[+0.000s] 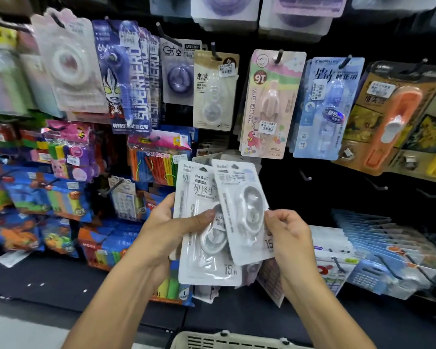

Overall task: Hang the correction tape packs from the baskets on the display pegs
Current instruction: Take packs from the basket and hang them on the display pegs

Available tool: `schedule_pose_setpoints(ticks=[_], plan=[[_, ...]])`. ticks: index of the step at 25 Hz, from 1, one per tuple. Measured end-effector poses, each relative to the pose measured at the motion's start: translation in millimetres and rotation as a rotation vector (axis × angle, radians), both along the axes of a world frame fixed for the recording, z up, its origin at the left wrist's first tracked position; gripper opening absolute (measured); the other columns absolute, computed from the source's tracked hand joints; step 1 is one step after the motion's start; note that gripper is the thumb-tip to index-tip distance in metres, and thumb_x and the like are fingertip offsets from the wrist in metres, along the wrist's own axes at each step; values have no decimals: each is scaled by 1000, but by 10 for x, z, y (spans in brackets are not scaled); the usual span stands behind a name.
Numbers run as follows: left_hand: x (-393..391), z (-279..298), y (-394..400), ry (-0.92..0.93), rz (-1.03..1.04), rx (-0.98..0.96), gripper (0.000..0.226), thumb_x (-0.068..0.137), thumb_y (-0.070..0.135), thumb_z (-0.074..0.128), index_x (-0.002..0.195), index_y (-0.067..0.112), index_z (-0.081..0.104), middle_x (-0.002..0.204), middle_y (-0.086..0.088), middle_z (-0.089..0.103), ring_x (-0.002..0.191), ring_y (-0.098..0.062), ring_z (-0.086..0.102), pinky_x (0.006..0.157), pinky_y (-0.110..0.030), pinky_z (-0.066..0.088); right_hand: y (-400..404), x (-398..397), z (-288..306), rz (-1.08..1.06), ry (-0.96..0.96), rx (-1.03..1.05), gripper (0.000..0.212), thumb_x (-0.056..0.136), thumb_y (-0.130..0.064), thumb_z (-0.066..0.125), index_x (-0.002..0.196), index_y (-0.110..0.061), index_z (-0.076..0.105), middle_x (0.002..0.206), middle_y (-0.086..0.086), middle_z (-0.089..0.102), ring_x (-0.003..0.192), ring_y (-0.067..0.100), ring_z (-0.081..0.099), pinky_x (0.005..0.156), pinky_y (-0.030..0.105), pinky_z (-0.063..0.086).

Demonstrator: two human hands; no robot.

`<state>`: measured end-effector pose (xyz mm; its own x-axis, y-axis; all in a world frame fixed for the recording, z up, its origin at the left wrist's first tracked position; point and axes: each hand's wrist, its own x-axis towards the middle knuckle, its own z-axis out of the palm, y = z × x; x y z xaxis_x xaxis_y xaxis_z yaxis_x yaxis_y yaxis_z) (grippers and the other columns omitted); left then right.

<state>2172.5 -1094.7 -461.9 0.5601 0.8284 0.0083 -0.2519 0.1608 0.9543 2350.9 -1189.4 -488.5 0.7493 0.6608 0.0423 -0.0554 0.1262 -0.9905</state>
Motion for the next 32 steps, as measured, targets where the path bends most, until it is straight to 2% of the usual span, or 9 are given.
schedule_pose_setpoints(ticks=[4, 7, 11, 13, 16, 18, 22, 27, 32], plan=[[-78, 21, 33, 27, 196, 110, 49, 65, 9, 90, 109, 23, 71, 100, -4, 80, 88, -27, 78, 74, -42, 61, -76, 91, 22, -255, -536, -90, 9, 101, -26, 52, 97, -33, 53, 63, -8, 60, 61, 21, 52, 55, 39, 42], [-154, 48, 43, -13, 298, 229, 42, 65, 14, 89, 100, 31, 73, 97, 2, 80, 84, -20, 78, 63, -32, 61, -34, -53, 62, -344, -909, -162, 20, 102, -17, 45, 107, -30, 59, 81, -1, 67, 73, 29, 60, 61, 42, 47], [-177, 41, 60, -124, 325, 227, 43, 71, 9, 86, 107, 27, 73, 103, 0, 80, 89, -23, 78, 63, -30, 61, 111, -59, 76, -90, -763, -456, 47, 99, -6, 47, 141, -26, 50, 142, 1, 47, 118, 28, 54, 82, 33, 39], [-137, 18, 65, -102, 328, 207, 46, 73, 8, 84, 113, 24, 70, 103, 1, 80, 91, -22, 78, 66, -33, 61, 54, -123, 26, -27, -854, -452, 53, 99, -26, 57, 149, -31, 41, 157, -6, 29, 139, 20, 39, 102, 35, 39], [-21, 18, 47, -76, 296, 221, 51, 62, 21, 90, 109, 25, 70, 100, 3, 80, 89, -19, 78, 65, -31, 61, 6, -336, 0, 288, -436, -43, 61, 78, -61, 71, 132, -39, 53, 117, -13, 66, 113, 12, 64, 93, 34, 52], [36, 22, 42, -75, 259, 203, 51, 59, 29, 89, 106, 25, 72, 99, 1, 80, 87, -21, 78, 63, -30, 62, 72, -378, -12, 366, -201, 58, 68, 68, -52, 85, 125, -33, 55, 83, -5, 71, 81, 22, 71, 73, 32, 59], [75, 12, 29, -75, 135, 123, 43, 71, 33, 82, 112, 24, 74, 108, -5, 79, 97, -28, 76, 82, -44, 60, 110, -357, 70, 405, 42, 262, 61, 72, -25, 85, 123, -24, 49, 97, 1, 77, 91, 22, 75, 73, 32, 60], [81, -12, 25, -42, 224, 46, 31, 75, 28, 82, 106, 25, 78, 104, -2, 80, 99, -26, 76, 85, -45, 60, 129, -282, 113, 114, -71, 304, 46, 81, -15, 83, 112, -42, 63, 111, 0, 76, 103, 21, 73, 80, 32, 60], [-18, 23, 83, -120, 396, -7, 24, 84, 21, 79, 107, 23, 77, 99, 1, 81, 90, -21, 78, 68, -36, 62, 49, -128, 53, 4, -362, 41, 41, 84, -29, 80, 113, -52, 63, 112, -36, 64, 109, -16, 56, 90, 19, 44]])
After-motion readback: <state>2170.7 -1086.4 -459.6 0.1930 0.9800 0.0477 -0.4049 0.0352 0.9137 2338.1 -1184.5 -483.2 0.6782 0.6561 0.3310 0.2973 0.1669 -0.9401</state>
